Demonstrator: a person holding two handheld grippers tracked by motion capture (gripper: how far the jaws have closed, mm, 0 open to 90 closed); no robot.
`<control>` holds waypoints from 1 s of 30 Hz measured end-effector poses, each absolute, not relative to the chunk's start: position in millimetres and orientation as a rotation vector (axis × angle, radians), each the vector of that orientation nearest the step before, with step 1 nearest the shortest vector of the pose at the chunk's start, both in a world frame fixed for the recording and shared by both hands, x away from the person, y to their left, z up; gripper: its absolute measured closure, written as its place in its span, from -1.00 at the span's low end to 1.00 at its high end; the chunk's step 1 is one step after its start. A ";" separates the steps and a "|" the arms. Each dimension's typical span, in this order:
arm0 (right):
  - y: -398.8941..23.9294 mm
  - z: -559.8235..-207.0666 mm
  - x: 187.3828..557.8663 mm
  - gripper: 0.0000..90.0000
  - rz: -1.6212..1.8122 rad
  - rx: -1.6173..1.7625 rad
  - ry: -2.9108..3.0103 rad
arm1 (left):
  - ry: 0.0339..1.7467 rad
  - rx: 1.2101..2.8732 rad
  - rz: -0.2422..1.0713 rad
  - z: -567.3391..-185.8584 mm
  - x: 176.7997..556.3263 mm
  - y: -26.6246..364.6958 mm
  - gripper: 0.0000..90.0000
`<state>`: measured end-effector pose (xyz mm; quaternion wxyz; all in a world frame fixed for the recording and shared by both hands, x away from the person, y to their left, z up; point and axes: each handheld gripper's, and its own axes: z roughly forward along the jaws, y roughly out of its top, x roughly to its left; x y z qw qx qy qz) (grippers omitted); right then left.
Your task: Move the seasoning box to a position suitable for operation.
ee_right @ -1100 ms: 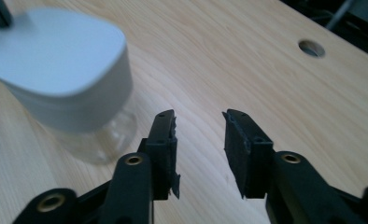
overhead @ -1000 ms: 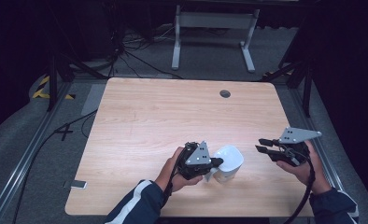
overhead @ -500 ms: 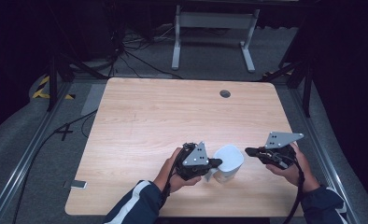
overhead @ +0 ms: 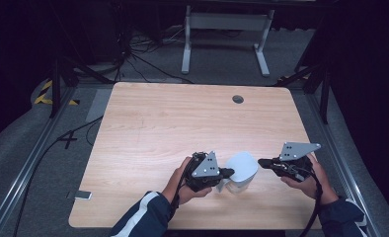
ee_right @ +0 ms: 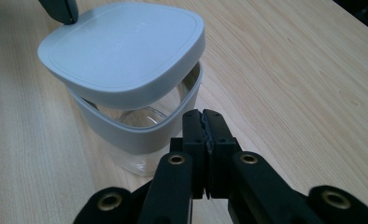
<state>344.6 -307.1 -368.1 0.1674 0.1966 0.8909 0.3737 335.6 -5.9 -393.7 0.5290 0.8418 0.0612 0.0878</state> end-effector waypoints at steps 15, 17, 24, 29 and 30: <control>-301.1 -359.8 335.2 0.98 1.105 0.497 2.519 | 0.135 2.067 0.225 -404.0 335.2 -12.7 1.00; -298.1 -356.2 332.0 0.99 1.116 0.472 2.508 | 0.144 2.060 0.221 -402.9 335.3 -11.3 1.00; -287.8 -347.1 323.5 0.99 1.150 0.412 2.486 | 0.146 2.070 0.222 -403.2 336.1 -10.2 1.00; -280.9 -342.3 320.8 0.99 1.175 0.385 2.477 | 0.147 2.083 0.232 -400.5 335.6 -3.9 0.99; -279.2 -342.2 320.4 0.99 1.176 0.377 2.479 | 0.151 2.087 0.243 -398.0 335.8 2.8 0.99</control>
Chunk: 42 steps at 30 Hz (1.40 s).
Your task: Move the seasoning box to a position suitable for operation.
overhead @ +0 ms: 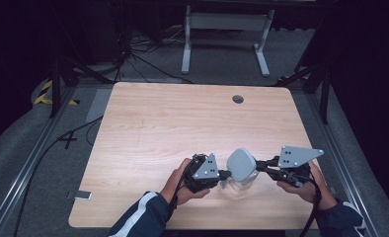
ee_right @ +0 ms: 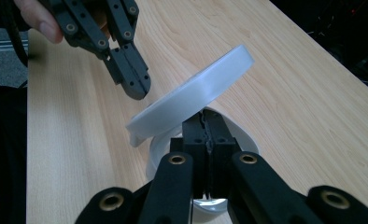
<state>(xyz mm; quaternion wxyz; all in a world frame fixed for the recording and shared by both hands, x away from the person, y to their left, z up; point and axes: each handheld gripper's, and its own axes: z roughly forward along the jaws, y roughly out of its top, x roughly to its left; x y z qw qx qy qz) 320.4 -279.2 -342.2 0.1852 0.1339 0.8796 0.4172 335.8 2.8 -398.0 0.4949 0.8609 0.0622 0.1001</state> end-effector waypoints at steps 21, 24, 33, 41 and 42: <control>-251.3 -344.0 312.3 0.99 1.174 0.279 2.489 | 0.477 2.192 0.394 -429.7 338.4 131.6 0.91; -251.2 -344.5 312.4 0.98 1.172 0.283 2.489 | 0.510 2.202 0.411 -433.2 337.0 141.7 0.87; -256.8 -344.6 316.7 0.81 1.154 0.330 2.450 | 0.622 2.228 0.436 -444.3 338.5 165.8 0.40; -263.4 -343.9 321.4 0.73 1.133 0.373 2.420 | 0.733 2.237 0.417 -463.5 344.6 194.8 0.04; -264.6 -343.9 321.9 0.70 1.126 0.376 2.413 | 0.745 2.228 0.405 -465.8 344.5 196.8 0.00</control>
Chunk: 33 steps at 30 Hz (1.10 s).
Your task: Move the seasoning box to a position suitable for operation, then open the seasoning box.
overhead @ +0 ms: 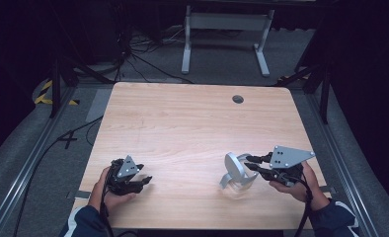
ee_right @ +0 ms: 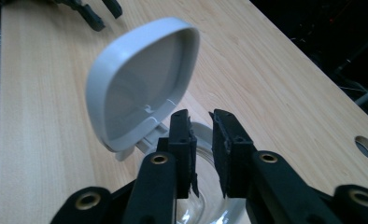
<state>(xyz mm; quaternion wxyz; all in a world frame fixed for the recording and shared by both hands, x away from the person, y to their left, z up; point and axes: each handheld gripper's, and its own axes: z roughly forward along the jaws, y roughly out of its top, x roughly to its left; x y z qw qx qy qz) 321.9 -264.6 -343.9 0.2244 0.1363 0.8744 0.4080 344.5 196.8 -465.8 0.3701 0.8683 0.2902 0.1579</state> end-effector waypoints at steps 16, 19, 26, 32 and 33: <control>-291.0 -340.5 322.9 0.48 1.097 0.453 2.344 | 0.796 2.196 0.347 -480.5 347.5 204.3 -0.31; -294.9 -340.2 322.6 0.41 1.093 0.466 2.332 | 0.814 2.212 0.343 -479.3 348.9 204.8 -0.36; -306.7 -342.5 324.1 0.21 1.078 0.517 2.310 | 0.820 2.207 0.333 -480.2 349.1 203.5 -0.44; -322.6 -349.7 324.4 0.16 1.081 0.565 2.309 | 0.826 2.203 0.337 -480.5 349.4 202.6 -0.47; -325.6 -351.1 324.5 0.15 1.081 0.570 2.306 | 0.826 2.198 0.336 -480.9 349.5 202.4 -0.47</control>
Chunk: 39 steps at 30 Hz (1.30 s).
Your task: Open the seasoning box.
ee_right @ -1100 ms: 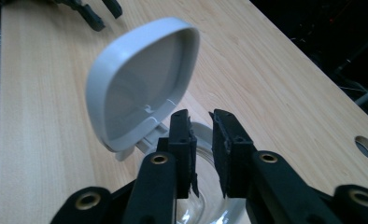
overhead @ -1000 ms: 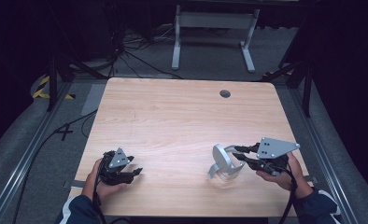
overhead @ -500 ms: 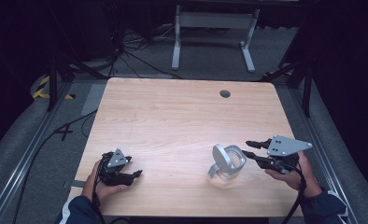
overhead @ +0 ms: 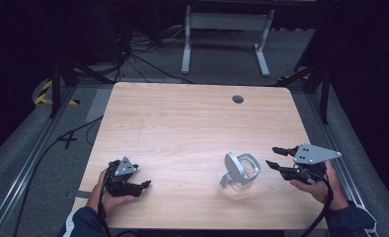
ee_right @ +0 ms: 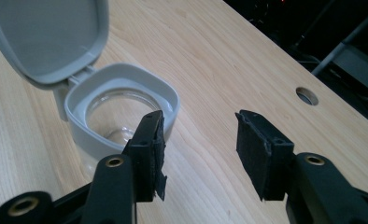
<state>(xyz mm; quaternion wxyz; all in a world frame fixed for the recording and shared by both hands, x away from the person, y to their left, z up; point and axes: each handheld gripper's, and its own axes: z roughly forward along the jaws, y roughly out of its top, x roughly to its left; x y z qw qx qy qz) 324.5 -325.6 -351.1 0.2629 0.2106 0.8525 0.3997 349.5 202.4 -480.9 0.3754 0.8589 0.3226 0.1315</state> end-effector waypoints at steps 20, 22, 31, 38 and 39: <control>-367.6 -385.6 317.3 -0.22 0.955 0.655 2.331 | 0.826 2.200 0.348 -480.6 349.8 202.2 -0.48; -371.6 -390.2 318.2 -0.23 0.940 0.673 2.335 | 0.833 2.199 0.346 -480.6 349.3 201.8 -0.49; -392.8 -416.3 319.6 -0.30 0.873 0.782 2.348 | 0.836 2.198 0.348 -480.6 349.6 201.5 -0.49; -412.7 -434.6 317.8 -0.35 0.872 0.926 2.338 | 0.837 2.198 0.348 -480.6 349.7 201.2 -0.50; -412.7 -434.6 317.8 -0.35 0.872 0.926 2.338 | 0.837 2.198 0.348 -480.6 349.7 201.2 -0.50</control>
